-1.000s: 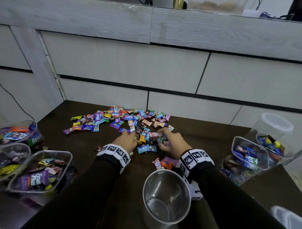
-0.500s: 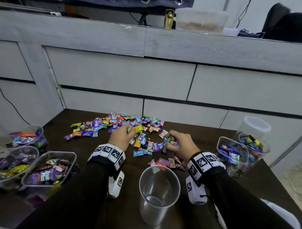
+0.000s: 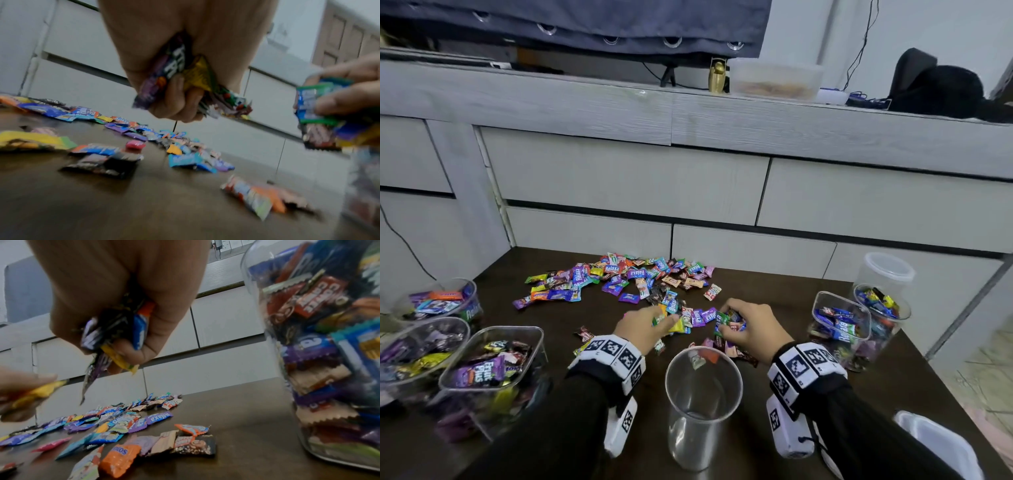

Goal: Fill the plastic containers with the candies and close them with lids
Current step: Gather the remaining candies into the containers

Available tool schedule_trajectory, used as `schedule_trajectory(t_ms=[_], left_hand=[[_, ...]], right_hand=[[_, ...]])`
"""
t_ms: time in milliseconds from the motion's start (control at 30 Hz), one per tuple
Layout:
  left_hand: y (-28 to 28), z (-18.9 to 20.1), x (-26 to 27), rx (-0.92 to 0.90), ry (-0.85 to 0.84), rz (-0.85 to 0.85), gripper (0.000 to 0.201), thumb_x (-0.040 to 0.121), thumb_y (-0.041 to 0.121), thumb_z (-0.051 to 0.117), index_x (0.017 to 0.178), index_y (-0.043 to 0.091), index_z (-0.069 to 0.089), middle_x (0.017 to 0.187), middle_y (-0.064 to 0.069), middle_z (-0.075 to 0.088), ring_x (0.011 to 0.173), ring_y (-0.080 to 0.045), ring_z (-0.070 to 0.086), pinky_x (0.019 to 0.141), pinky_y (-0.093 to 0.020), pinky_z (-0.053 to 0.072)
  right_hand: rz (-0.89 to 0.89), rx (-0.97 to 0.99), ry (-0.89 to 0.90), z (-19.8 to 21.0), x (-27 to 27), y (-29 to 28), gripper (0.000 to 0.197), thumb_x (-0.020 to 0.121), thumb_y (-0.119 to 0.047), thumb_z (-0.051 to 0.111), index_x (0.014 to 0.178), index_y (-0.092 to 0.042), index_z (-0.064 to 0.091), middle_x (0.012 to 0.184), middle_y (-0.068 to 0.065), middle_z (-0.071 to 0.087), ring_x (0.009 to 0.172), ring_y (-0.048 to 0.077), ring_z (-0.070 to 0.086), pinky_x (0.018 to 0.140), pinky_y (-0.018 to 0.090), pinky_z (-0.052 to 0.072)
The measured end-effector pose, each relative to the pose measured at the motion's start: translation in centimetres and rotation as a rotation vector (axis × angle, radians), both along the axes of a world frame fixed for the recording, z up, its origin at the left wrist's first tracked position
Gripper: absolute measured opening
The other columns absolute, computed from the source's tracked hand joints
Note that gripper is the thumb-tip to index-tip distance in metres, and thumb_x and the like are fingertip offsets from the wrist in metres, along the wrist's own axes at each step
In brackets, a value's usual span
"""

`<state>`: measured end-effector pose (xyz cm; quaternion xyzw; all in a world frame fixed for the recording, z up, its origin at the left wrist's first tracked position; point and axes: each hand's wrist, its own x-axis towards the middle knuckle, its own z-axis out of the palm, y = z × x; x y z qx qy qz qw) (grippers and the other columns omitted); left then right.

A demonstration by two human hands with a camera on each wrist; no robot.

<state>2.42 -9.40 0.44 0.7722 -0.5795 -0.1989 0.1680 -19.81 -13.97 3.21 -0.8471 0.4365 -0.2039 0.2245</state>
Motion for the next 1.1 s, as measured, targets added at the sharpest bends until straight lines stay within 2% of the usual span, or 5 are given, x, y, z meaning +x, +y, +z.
schedule_trajectory(t_ms=[233, 400, 700, 933, 1100], left_hand=[[1.9, 7.7, -1.6, -0.519, 0.351, 0.013, 0.054, 0.092, 0.058, 0.046, 0.102, 0.007, 0.060, 0.086, -0.003, 0.057, 0.075, -0.017, 0.050, 0.071, -0.035, 0.042], [5.5, 11.1, -5.3, -0.649, 0.686, -0.180, 0.041, 0.082, 0.062, 0.048, 0.081, 0.022, 0.058, 0.063, 0.005, 0.052, 0.035, -0.001, 0.035, 0.036, -0.013, 0.029], [7.6, 7.3, -7.2, -0.644, 0.428, -0.411, 0.025, 0.091, 0.035, 0.065, 0.083, 0.011, 0.060, 0.080, 0.005, 0.057, 0.079, -0.005, 0.054, 0.076, -0.025, 0.043], [7.9, 7.5, -8.1, -0.660, 0.686, -0.341, 0.037, 0.082, 0.060, 0.056, 0.083, 0.023, 0.058, 0.078, 0.005, 0.061, 0.071, -0.006, 0.057, 0.073, -0.027, 0.047], [8.4, 6.7, -8.2, -0.586, 0.556, -0.410, 0.021, 0.090, 0.042, 0.066, 0.079, 0.026, 0.058, 0.079, -0.001, 0.061, 0.077, -0.017, 0.064, 0.079, -0.040, 0.050]], right_hand=[[-0.045, -0.060, -0.063, 2.3, -0.5, 1.1, 0.016, 0.084, -0.023, 0.068, 0.096, -0.014, 0.062, 0.082, 0.009, 0.065, 0.077, 0.021, 0.060, 0.066, 0.022, 0.043], [-0.061, -0.090, -0.069, 3.2, -0.8, 1.8, 0.015, 0.084, -0.021, 0.069, 0.095, -0.014, 0.062, 0.076, -0.001, 0.062, 0.070, 0.012, 0.056, 0.059, 0.006, 0.037], [-0.009, -0.093, -0.051, 3.5, -0.9, 3.4, 0.022, 0.079, -0.021, 0.073, 0.096, -0.011, 0.064, 0.083, 0.006, 0.068, 0.077, 0.018, 0.060, 0.067, 0.021, 0.041], [-0.050, -0.045, -0.057, 2.9, -0.9, 3.3, 0.028, 0.081, -0.018, 0.069, 0.070, -0.033, 0.048, 0.064, -0.010, 0.055, 0.059, -0.002, 0.049, 0.055, 0.009, 0.037], [-0.006, -0.039, -0.010, 3.4, -1.4, 3.5, 0.021, 0.081, -0.019, 0.071, 0.098, -0.014, 0.062, 0.090, 0.008, 0.066, 0.085, 0.019, 0.060, 0.074, 0.022, 0.047]])
